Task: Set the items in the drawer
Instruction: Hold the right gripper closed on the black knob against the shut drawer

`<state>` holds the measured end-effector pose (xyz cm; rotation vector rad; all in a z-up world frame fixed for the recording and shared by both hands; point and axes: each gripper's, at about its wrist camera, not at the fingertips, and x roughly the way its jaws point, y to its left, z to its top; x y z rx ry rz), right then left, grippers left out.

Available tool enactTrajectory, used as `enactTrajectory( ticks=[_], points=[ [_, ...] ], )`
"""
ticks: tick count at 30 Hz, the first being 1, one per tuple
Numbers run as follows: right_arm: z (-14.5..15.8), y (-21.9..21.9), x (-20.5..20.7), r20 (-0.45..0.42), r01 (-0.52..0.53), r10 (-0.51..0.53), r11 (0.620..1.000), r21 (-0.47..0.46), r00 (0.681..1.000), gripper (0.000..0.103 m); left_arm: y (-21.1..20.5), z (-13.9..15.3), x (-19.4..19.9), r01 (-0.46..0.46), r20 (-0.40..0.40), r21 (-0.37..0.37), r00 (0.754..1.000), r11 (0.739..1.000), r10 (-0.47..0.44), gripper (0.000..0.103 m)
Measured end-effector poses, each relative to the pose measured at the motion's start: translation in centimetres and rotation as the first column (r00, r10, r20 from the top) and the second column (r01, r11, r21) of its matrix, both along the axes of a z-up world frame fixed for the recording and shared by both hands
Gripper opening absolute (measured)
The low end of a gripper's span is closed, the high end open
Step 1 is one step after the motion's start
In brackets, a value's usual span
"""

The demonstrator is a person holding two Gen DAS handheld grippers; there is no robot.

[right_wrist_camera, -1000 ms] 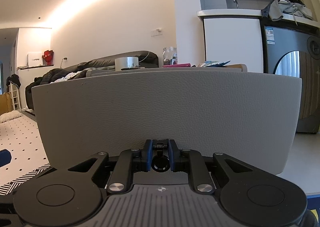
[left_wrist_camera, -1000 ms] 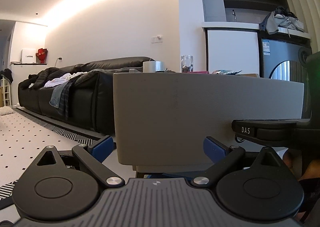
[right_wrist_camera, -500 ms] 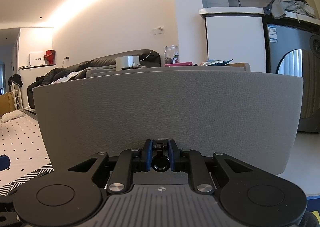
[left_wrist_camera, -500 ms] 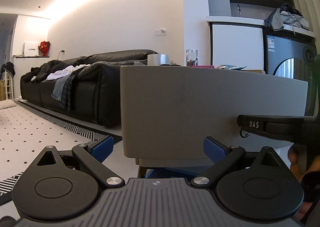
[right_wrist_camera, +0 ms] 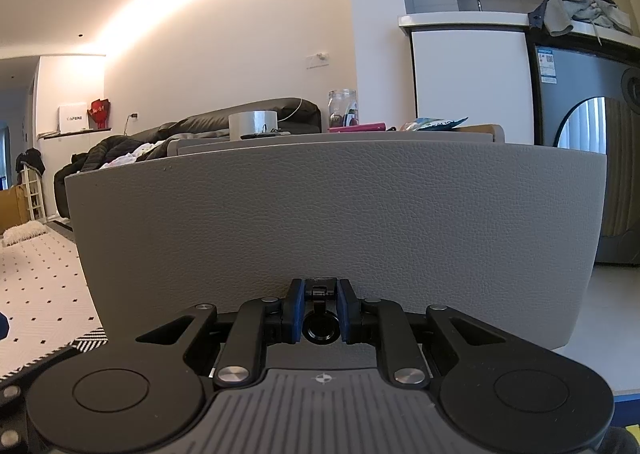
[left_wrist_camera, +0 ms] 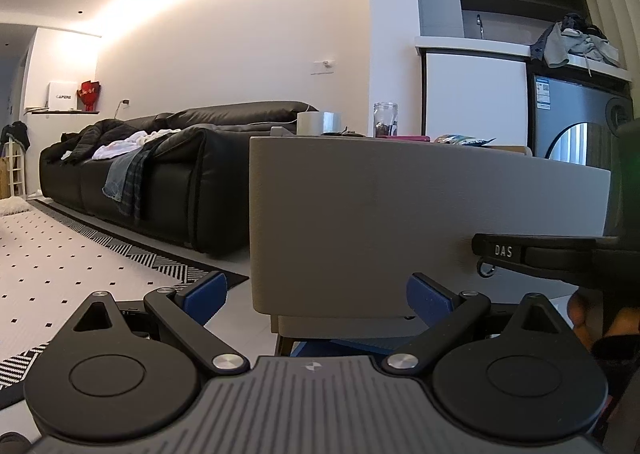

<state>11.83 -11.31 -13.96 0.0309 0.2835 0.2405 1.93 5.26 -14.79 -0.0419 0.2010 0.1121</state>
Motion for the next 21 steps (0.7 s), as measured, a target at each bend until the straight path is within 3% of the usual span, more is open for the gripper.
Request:
enactTrajectory(
  ticks=[13,21],
  points=[
    [0.2,-0.2,1.7,-0.02,-0.006,0.007,0.999,0.034,1.0,0.02,-0.3,-0.4,-0.1,-0.001,-0.017,0.003,1.0,1.0,0.001,0.099],
    [0.1,0.2,2.9,-0.013,-0.004,0.004,1.0,0.009,1.0,0.02,-0.7,-0.6,-0.1,-0.004,-0.023,0.031,1.0,1.0,0.005,0.099]
  ],
)
